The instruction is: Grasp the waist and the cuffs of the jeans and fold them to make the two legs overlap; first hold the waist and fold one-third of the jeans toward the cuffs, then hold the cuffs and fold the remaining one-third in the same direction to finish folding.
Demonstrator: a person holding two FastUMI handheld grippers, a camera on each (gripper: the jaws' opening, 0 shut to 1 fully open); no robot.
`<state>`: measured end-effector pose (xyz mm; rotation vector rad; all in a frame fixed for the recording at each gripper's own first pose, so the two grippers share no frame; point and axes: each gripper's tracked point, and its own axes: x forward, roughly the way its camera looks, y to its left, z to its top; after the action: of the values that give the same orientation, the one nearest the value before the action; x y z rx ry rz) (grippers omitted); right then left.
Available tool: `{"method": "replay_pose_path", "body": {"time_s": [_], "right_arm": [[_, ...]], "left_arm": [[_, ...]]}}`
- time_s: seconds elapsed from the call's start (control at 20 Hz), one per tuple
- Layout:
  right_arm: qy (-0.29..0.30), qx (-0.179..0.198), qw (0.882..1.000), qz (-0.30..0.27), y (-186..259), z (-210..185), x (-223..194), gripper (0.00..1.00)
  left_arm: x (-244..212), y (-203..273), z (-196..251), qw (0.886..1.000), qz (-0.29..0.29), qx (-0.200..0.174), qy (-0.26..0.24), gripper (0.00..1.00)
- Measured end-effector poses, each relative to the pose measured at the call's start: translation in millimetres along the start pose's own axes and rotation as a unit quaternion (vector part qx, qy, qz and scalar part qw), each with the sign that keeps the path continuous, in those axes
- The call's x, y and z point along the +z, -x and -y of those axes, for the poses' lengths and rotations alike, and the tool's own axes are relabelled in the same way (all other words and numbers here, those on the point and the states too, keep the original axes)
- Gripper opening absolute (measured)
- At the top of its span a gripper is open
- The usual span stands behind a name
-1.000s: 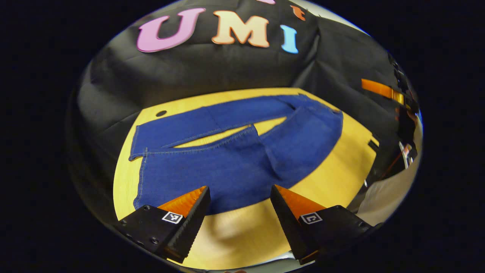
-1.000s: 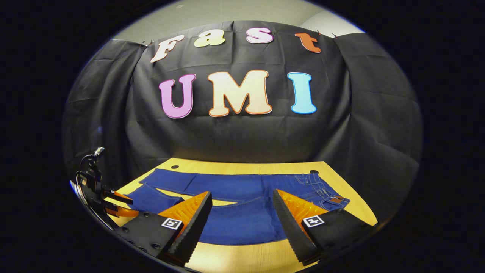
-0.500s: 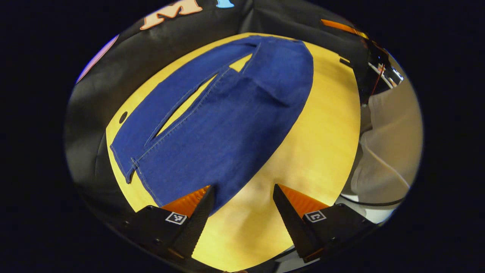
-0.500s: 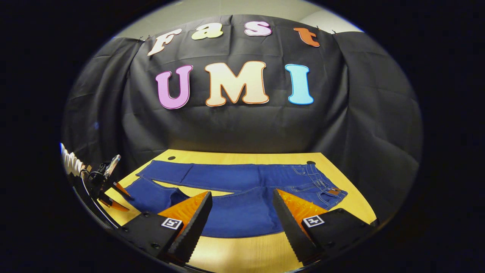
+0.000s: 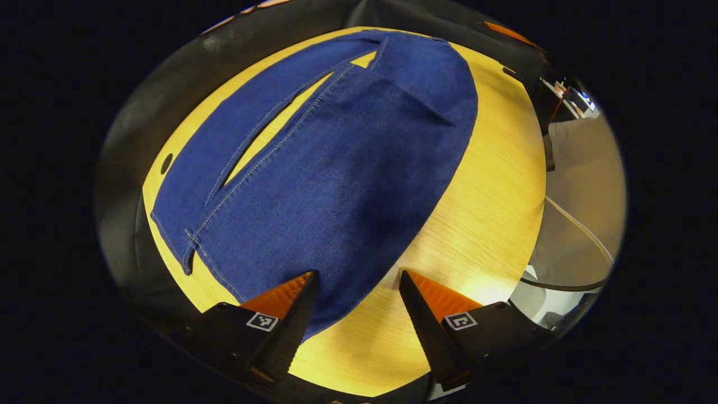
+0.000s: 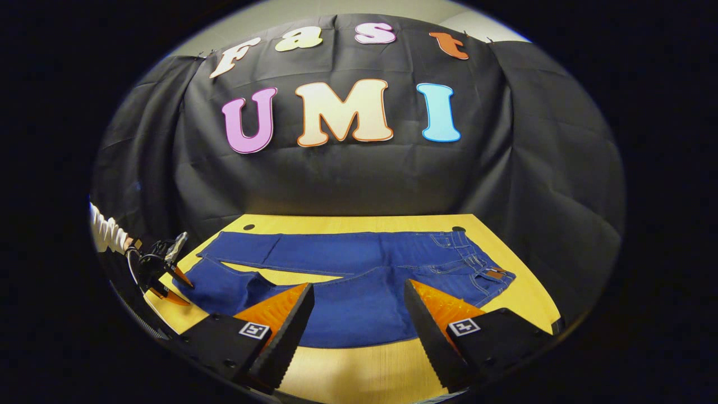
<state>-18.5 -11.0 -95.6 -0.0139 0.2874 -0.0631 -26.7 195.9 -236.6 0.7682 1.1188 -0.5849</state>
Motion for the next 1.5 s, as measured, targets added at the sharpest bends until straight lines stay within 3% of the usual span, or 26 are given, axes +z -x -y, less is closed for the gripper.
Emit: {"method": "replay_pose_path", "body": {"time_s": [0.5, 0.6, 0.65, 0.7, 0.8, 0.9, 0.95, 1.05, 1.35, 1.5], "right_arm": [[-0.008, -0.001, 1.0, -0.012, -1, 4, -6, 1.0], [-0.011, 0.001, 1.0, -0.014, -1, 5, -7, 0.99], [-0.012, 0.001, 1.0, -0.016, -2, 6, -7, 0.99], [-0.012, 0.002, 1.0, -0.018, -4, 8, -8, 0.99], [-0.009, 0.005, 1.0, -0.018, -6, 10, -7, 1.0], [-0.004, 0.006, 1.0, -0.017, -10, 14, -6, 1.0], [-0.001, 0.007, 1.0, -0.019, -12, 17, -7, 1.0], [0.006, 0.014, 1.0, -0.026, -18, 22, -12, 0.99], [0.072, 0.042, 0.994, -0.064, -38, 65, -24, 0.99], [0.147, 0.067, 0.98, -0.115, -49, 96, -41, 0.99]], "left_arm": [[4, -1, 1, 0.998, -0.049, -0.021, -0.018, 0.89], [4, 0, -1, 0.999, -0.051, -0.014, -0.009, 0.77], [3, 0, -1, 0.999, -0.05, -0.011, 0.001, 0.66], [2, 0, -2, 0.999, -0.047, -0.008, 0.009, 0.66], [3, 0, -3, 0.999, -0.039, -0.004, 0.014, 0.53], [5, -1, -6, 0.999, -0.033, 0.007, 0.015, 0.37], [8, -2, -7, 0.999, -0.029, 0.012, 0.018, 0.19], [7, -1, -6, 0.999, -0.025, 0.018, 0.023, 0.04], [6, -1, -7, 0.999, -0.023, 0.021, 0.028, 0.01], [5, 0, -7, 0.999, -0.031, 0.022, 0.032, 0.01]]}}
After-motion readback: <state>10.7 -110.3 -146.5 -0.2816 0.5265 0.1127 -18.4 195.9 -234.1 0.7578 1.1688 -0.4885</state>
